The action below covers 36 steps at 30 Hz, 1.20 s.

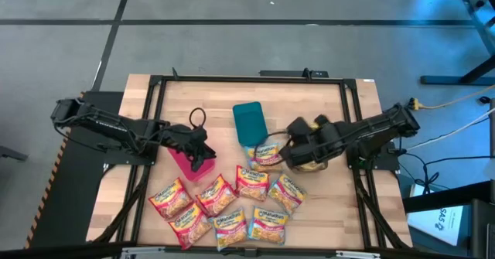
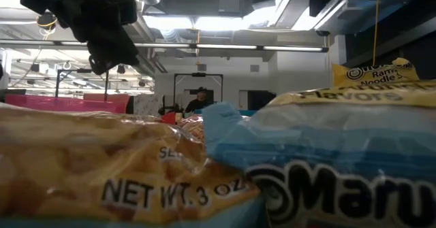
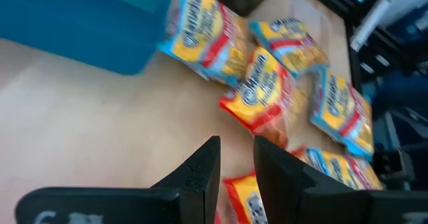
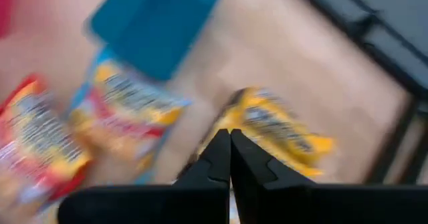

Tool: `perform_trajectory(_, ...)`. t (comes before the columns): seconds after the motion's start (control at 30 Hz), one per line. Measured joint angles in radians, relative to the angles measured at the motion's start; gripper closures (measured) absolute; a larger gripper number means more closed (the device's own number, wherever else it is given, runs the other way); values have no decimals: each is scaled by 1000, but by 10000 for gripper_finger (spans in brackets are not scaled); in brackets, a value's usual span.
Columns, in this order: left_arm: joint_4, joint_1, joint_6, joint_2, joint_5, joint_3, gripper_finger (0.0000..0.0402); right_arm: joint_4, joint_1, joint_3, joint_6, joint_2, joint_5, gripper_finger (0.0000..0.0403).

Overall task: Sort Maruchan noodles
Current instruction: Put the blue noodle pack into the blue bin

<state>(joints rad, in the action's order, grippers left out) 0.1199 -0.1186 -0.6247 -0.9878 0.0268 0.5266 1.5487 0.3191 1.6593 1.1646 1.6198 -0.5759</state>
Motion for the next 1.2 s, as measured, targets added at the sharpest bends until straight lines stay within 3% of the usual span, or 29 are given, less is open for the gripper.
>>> perform_trajectory(0.2, -18, 86, 0, 0, 32, 0, 317, 18, -46, -35, 36, -78, -93, 398)
perform_trajectory(0.33, -35, 143, 0, 0, 35, 0, 317, 20, -126, -101, 35, -138, -99, 398)
perform_trajectory(0.53, -70, 194, -1, 1, 35, 0, 317, -45, -248, -245, -19, -237, -12, 398)
perform_trajectory(0.8, -72, 226, -2, 0, 35, 0, 317, -354, -349, -461, -208, -339, 121, 398)
perform_trajectory(1.2, -105, 231, -39, 0, -20, 0, 317, -456, -422, -500, -358, -342, 157, 398)
